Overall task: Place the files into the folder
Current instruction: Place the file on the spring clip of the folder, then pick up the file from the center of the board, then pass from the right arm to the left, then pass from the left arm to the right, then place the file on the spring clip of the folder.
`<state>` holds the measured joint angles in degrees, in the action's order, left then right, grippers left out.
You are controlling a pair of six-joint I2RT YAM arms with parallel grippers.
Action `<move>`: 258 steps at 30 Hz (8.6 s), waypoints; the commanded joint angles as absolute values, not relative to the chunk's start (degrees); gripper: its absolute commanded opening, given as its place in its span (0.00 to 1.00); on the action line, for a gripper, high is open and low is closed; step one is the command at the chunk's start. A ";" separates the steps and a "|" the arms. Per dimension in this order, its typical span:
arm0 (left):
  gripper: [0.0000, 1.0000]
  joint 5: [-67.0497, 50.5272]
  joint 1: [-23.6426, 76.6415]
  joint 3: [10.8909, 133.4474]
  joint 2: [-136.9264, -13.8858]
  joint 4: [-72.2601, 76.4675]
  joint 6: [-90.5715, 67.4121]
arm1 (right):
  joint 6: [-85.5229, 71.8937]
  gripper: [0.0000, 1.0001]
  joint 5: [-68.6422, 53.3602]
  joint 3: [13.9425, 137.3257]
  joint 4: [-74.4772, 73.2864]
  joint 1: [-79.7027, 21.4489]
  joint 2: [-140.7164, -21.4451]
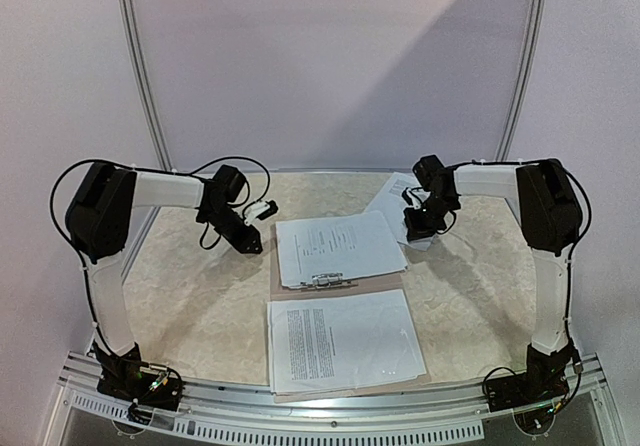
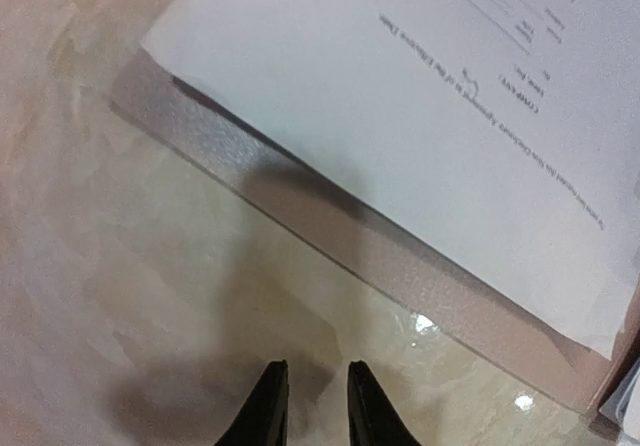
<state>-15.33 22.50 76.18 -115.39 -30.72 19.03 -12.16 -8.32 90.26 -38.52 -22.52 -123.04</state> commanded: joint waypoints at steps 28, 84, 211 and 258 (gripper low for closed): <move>0.23 -14.17 27.07 72.77 -116.12 -28.11 21.19 | -3.91 0.00 -1.08 89.57 -37.32 -32.78 -122.69; 0.61 -12.41 23.86 72.25 -100.28 -33.31 30.42 | -45.96 0.65 -29.00 74.10 9.42 2.81 -124.67; 0.00 -40.93 28.26 83.85 -67.33 -42.05 19.89 | -9.81 0.97 -30.57 49.89 21.82 -39.40 -72.71; 0.23 -40.91 17.86 72.96 -91.07 -23.80 16.45 | -4.26 0.00 -53.26 81.35 -16.69 -24.02 -102.22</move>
<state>-40.29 18.79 73.32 -87.66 -25.21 15.68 -5.13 -50.94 78.61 -13.08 -25.41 -99.68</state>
